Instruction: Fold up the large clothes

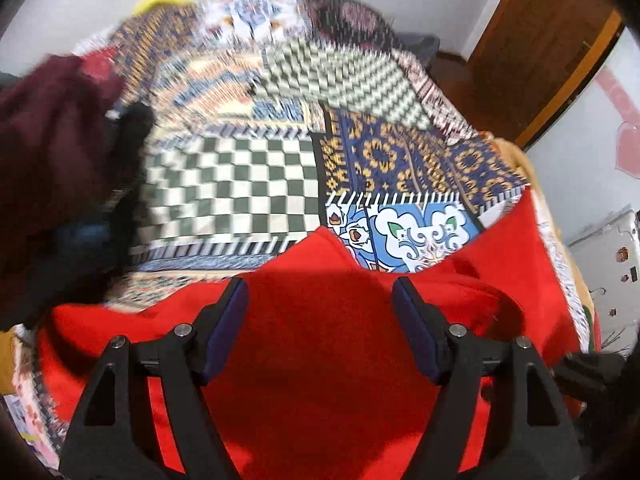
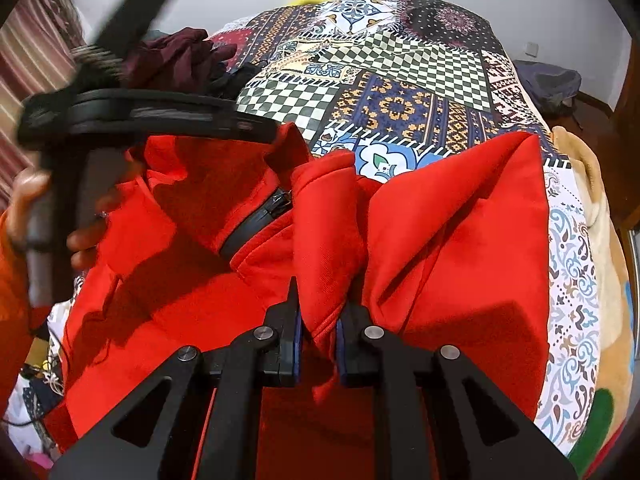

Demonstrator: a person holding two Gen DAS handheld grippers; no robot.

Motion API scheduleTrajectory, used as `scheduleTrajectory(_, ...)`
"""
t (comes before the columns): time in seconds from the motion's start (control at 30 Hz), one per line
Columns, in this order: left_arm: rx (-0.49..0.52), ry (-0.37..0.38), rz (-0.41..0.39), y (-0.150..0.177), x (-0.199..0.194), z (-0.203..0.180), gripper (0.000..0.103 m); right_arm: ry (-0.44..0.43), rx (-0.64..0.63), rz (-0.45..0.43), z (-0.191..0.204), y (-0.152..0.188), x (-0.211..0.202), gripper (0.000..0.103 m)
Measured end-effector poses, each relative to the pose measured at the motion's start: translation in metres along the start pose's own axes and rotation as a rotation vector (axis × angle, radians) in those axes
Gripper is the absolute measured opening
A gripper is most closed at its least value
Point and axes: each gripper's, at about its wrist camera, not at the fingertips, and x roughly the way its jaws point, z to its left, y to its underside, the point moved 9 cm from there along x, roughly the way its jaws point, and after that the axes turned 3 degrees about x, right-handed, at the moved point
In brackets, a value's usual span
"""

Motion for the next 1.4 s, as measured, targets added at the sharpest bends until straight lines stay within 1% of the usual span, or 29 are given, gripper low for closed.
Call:
scheduleTrajectory(0.1, -0.011, -0.004, 0.054, -0.002, 0.028, 0.002, 0.073, -0.007, 0.005, 0.006, -0.001, 0.001, 0.004, 0.012)
scheduleTrajectory(0.17, -0.020, -0.003, 0.065, -0.002, 0.039, 0.004, 0.072, -0.015, 0.011, 0.008, -0.002, 0.001, 0.006, 0.012)
scheduleTrajectory(0.23, -0.018, 0.009, 0.052, -0.001, 0.044, 0.004, 0.056, -0.023, 0.022, 0.009, -0.003, 0.001, 0.006, 0.012)
scheduleTrajectory(0.27, -0.006, 0.019, 0.047, 0.000, 0.044, 0.004, 0.037, -0.029, 0.027, 0.010, -0.004, 0.001, 0.006, 0.012)
scheduleTrajectory(0.3, 0.004, 0.032, 0.052, 0.002, 0.044, 0.004, 0.027, -0.030, 0.028, 0.011, -0.004, 0.001, 0.006, 0.012)
scheduleTrajectory(0.33, 0.008, 0.036, 0.055, 0.003, 0.044, 0.004, 0.013, -0.030, 0.028, 0.012, -0.004, 0.001, 0.006, 0.012)
scheduleTrajectory(0.37, 0.017, 0.034, 0.050, 0.005, 0.042, 0.006, 0.003, -0.028, 0.026, 0.013, -0.004, 0.001, 0.006, 0.012)
scheduleTrajectory(0.43, 0.034, 0.020, 0.032, 0.007, 0.035, 0.009, 0.002, -0.022, 0.023, 0.010, -0.003, 0.001, 0.005, 0.012)
scheduleTrajectory(0.53, 0.025, 0.019, -0.015, 0.012, 0.011, 0.014, 0.002, -0.012, 0.021, 0.004, -0.003, -0.001, 0.001, 0.013)
scheduleTrajectory(0.6, 0.029, 0.008, -0.056, 0.017, -0.011, 0.018, 0.002, 0.001, 0.017, -0.006, -0.002, -0.005, -0.003, 0.015)
scheduleTrajectory(0.7, 0.015, 0.007, -0.100, 0.029, -0.040, 0.025, 0.002, 0.018, 0.007, -0.026, 0.002, -0.010, -0.011, 0.015)
scheduleTrajectory(0.8, 0.019, -0.018, -0.147, 0.040, -0.066, 0.028, 0.002, 0.025, -0.002, -0.056, 0.008, -0.015, -0.022, 0.016)
scheduleTrajectory(0.9, 0.022, -0.034, -0.201, 0.061, -0.097, 0.031, 0.002, 0.038, -0.022, -0.061, 0.016, -0.014, -0.028, 0.016)
scheduleTrajectory(1.0, 0.009, -0.008, -0.234, 0.083, -0.122, 0.030, 0.002, 0.051, -0.038, -0.068, 0.025, -0.010, -0.034, 0.017)
scheduleTrajectory(1.1, 0.025, -0.016, -0.262, 0.104, -0.136, 0.031, 0.002, 0.065, -0.047, -0.073, 0.029, -0.005, -0.040, 0.017)
scheduleTrajectory(1.17, 0.042, -0.043, -0.271, 0.118, -0.139, 0.030, 0.002, 0.072, -0.040, -0.073, 0.027, -0.001, -0.043, 0.019)
scheduleTrajectory(1.23, 0.060, -0.051, -0.260, 0.134, -0.136, 0.026, 0.002, 0.082, -0.032, -0.067, 0.023, 0.003, -0.044, 0.022)
scheduleTrajectory(1.27, 0.067, -0.067, -0.251, 0.143, -0.132, 0.026, 0.002, 0.090, -0.031, -0.061, 0.022, 0.005, -0.043, 0.023)
scheduleTrajectory(1.33, 0.079, -0.105, -0.223, 0.160, -0.119, 0.028, 0.002, 0.107, -0.029, -0.048, 0.018, 0.013, -0.043, 0.024)
scheduleTrajectory(1.4, 0.066, -0.131, -0.160, 0.181, -0.099, 0.034, 0.002, 0.118, -0.033, -0.030, 0.017, 0.021, -0.044, 0.024)
